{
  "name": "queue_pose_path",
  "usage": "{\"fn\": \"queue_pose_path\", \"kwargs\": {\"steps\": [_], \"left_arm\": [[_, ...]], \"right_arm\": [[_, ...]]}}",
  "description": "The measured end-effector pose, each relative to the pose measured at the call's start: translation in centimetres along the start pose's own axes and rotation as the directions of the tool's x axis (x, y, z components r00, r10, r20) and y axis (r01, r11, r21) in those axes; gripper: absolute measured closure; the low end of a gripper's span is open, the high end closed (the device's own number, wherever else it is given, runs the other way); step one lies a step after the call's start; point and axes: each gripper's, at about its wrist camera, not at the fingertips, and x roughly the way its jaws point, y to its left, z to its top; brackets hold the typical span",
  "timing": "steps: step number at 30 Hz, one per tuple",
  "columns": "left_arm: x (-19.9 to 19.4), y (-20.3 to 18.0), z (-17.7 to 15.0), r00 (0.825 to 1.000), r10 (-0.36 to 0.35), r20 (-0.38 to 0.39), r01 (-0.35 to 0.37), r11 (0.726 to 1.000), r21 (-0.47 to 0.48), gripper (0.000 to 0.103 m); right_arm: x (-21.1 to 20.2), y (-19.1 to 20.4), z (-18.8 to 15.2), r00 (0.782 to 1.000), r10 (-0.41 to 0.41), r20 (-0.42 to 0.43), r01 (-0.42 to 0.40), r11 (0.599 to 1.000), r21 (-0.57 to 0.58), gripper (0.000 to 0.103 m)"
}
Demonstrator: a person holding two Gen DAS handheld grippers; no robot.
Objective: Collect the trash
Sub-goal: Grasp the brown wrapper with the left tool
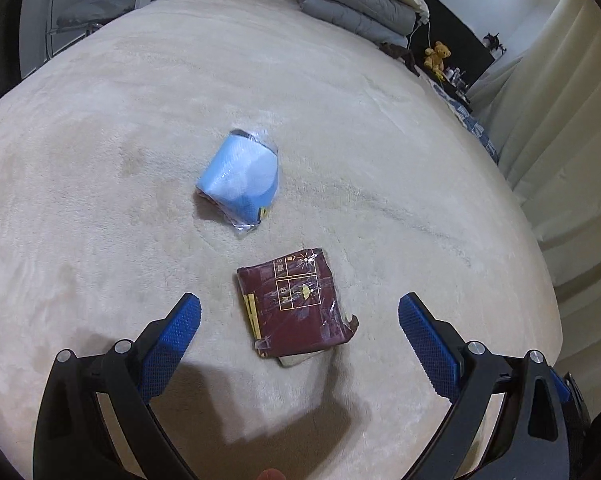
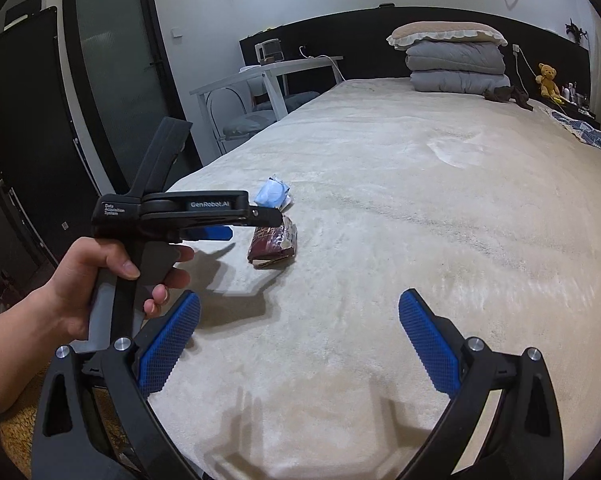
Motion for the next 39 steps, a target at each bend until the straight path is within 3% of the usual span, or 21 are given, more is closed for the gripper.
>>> {"fn": "queue_pose_path", "kwargs": {"steps": [5, 7, 9, 16, 26, 35, 39], "left_arm": [[1.6, -0.7, 0.2, 0.997, 0.074, -0.02, -0.074, 0.997, -0.002, 0.009], [1.7, -0.9, 0.2, 0.995, 0.098, -0.017, -0.098, 0.995, -0.002, 0.023], [1.8, -1.2, 0.1, 0.989, 0.144, -0.013, -0.144, 0.989, 0.016, 0.046], [1.2, -1.5, -0.3, 0.988, 0.153, 0.013, -0.154, 0.987, 0.051, 0.047], [-3.3, -0.9, -0.4, 0.991, 0.094, 0.095, -0.1, 0.993, 0.066, 0.048], [-7.7, 1.6, -1.0, 0.983, 0.091, 0.16, -0.104, 0.992, 0.073, 0.048], [-9.4, 2.7, -1.3, 0.98, 0.084, 0.18, -0.097, 0.993, 0.065, 0.048]], "right_arm": [[0.3, -1.1, 0.1, 1.0, -0.027, -0.006, 0.027, 1.0, 0.015, 0.004], [0.1, -1.3, -0.1, 1.0, -0.027, -0.007, 0.027, 0.999, 0.02, 0.004], [-0.1, -1.3, -0.2, 0.999, -0.036, -0.006, 0.036, 0.999, 0.013, 0.004], [-0.5, -1.5, -0.5, 0.998, -0.059, 0.001, 0.059, 0.998, 0.009, 0.004], [0.4, -1.9, -0.2, 0.998, -0.069, -0.005, 0.07, 0.997, 0.027, 0.004], [5.0, -0.4, 2.0, 0.999, -0.036, -0.009, 0.036, 0.999, 0.015, 0.004], [7.9, -0.3, 3.2, 1.0, -0.001, -0.026, 0.002, 0.998, 0.067, 0.004]]}}
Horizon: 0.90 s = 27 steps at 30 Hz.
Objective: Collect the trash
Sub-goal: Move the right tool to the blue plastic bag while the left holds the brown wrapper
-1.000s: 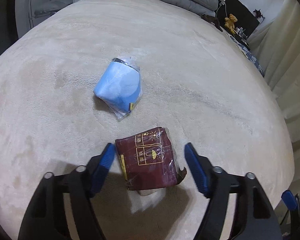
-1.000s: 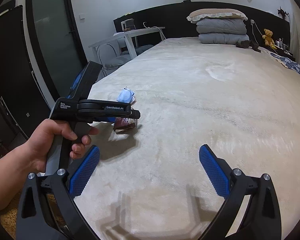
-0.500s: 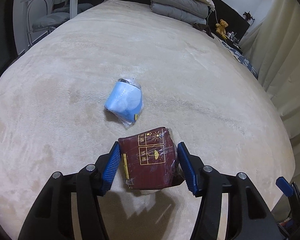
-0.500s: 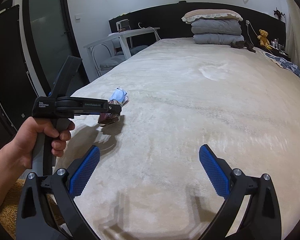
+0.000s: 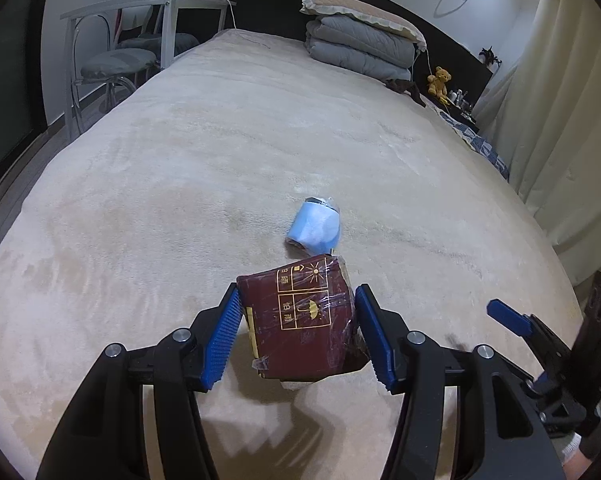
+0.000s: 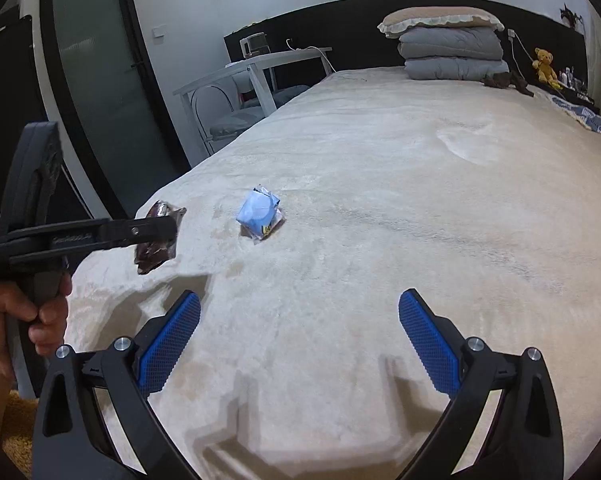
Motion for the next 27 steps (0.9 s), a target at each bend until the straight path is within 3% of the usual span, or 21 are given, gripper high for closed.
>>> {"fn": "queue_pose_path", "kwargs": {"steps": [6, 14, 27], "left_arm": [[-1.8, 1.3, -0.6, 1.0, -0.004, 0.019, 0.005, 1.0, -0.01, 0.048], [-3.3, 2.4, -1.1, 0.999, -0.016, 0.037, 0.017, 1.0, -0.024, 0.048], [-3.8, 3.7, -1.1, 0.999, -0.016, 0.045, 0.02, 0.997, -0.073, 0.048]], "right_arm": [[4.5, 1.1, 1.6, 1.0, 0.013, -0.026, -0.013, 0.999, -0.032, 0.004], [9.6, 3.2, 3.5, 0.999, -0.032, -0.035, 0.028, 0.993, -0.113, 0.004], [15.8, 5.6, 5.9, 0.994, -0.082, -0.066, 0.059, 0.953, -0.296, 0.004]]}}
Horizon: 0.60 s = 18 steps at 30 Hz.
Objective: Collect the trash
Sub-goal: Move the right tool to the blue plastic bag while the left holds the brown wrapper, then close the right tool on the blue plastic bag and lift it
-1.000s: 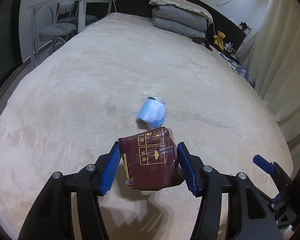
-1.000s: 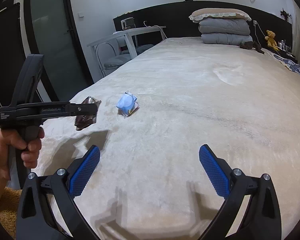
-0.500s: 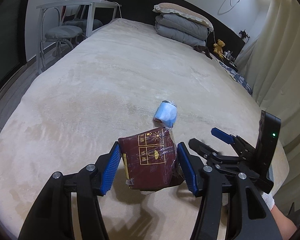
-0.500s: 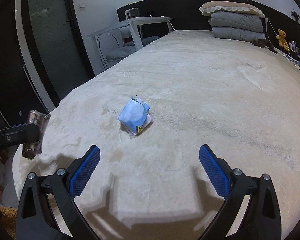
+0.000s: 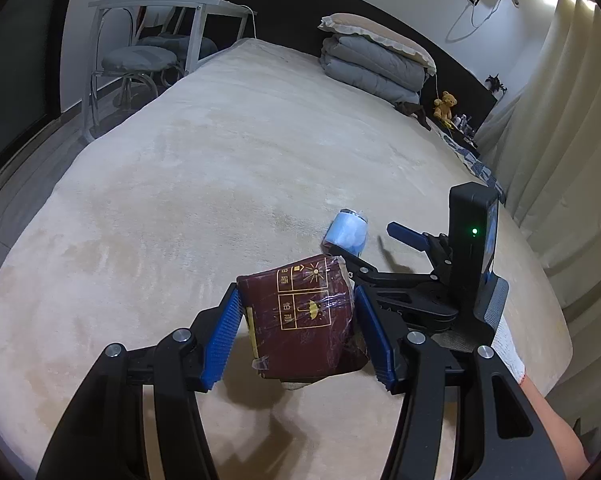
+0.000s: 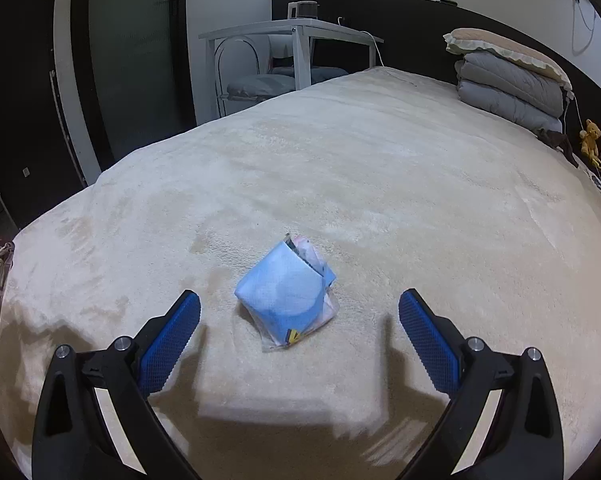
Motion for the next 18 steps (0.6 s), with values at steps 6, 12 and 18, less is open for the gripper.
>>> {"fn": "queue_pose_path", "kwargs": {"steps": [6, 12, 18], "left_arm": [[0.2, 0.0, -0.3, 1.0, 0.011, -0.009, -0.011, 1.0, -0.005, 0.048], [0.4, -0.1, -0.2, 1.0, 0.015, -0.014, -0.015, 1.0, -0.003, 0.048], [0.5, -0.1, -0.3, 1.0, 0.007, -0.017, -0.007, 1.0, 0.005, 0.048]], "right_arm": [[1.6, 0.3, 0.9, 0.999, 0.002, -0.032, -0.003, 0.999, -0.041, 0.031], [1.9, 0.4, 0.7, 0.999, 0.003, -0.049, -0.005, 0.999, -0.054, 0.049], [1.0, 0.5, 0.1, 0.998, -0.008, -0.056, 0.005, 0.999, -0.048, 0.049]]}}
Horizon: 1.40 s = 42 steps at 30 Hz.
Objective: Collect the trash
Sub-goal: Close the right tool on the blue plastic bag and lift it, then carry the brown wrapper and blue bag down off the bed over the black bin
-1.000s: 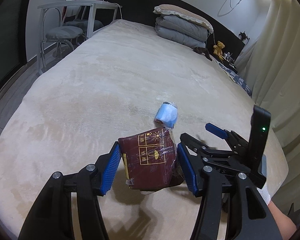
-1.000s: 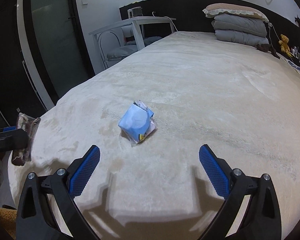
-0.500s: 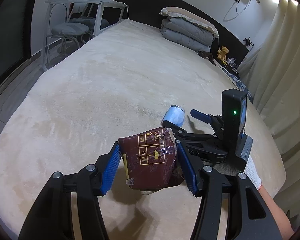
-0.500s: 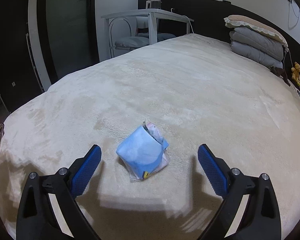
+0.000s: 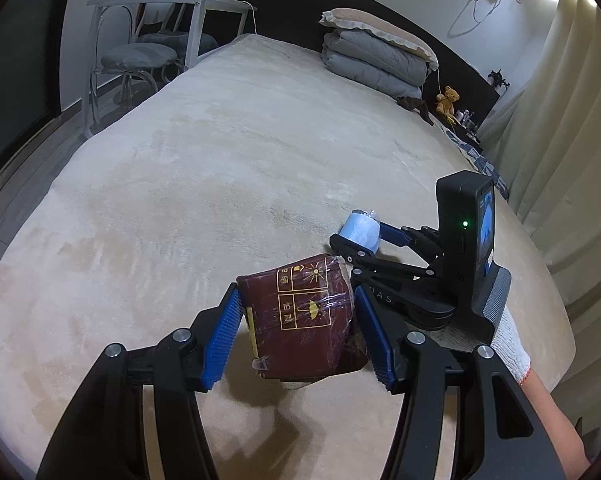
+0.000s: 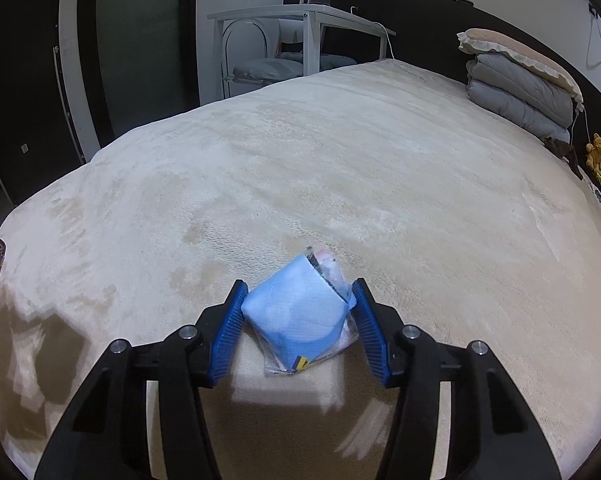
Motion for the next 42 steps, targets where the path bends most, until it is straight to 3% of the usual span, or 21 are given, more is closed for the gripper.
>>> {"fn": "queue_pose_path", "kwargs": {"steps": [26, 42], "left_arm": [[-1.2, -1.9, -1.7, 0.998, -0.056, 0.023, 0.055, 0.998, 0.034, 0.048], [-2.4, -3.3, -4.0, 0.997, -0.079, 0.026, 0.077, 0.994, 0.079, 0.048]], "right_arm": [[-10.0, 0.3, -5.1, 0.998, -0.039, 0.041, 0.036, 0.997, 0.074, 0.049], [-16.7, 2.7, -9.6, 0.995, -0.058, 0.076, 0.05, 0.994, 0.102, 0.049]]}}
